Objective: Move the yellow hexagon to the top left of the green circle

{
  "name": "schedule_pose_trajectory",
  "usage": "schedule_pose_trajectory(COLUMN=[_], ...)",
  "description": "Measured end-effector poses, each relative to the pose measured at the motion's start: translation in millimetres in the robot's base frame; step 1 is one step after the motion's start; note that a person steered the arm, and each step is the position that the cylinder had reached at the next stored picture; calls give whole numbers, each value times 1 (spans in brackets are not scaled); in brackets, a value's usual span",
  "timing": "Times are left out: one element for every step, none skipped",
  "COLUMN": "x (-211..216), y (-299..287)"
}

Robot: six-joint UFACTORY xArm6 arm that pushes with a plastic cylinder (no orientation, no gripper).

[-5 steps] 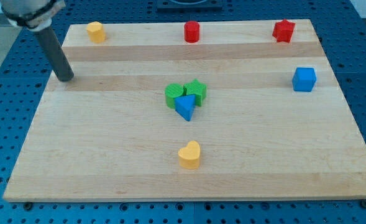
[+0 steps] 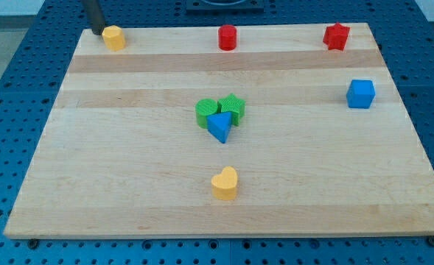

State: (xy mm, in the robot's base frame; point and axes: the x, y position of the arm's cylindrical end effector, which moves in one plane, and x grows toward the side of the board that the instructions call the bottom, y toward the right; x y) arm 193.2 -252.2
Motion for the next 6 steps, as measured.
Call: schedule_pose_trajectory(x=[15,42,67,71,73,96], y=[8,15,32,67,101,118])
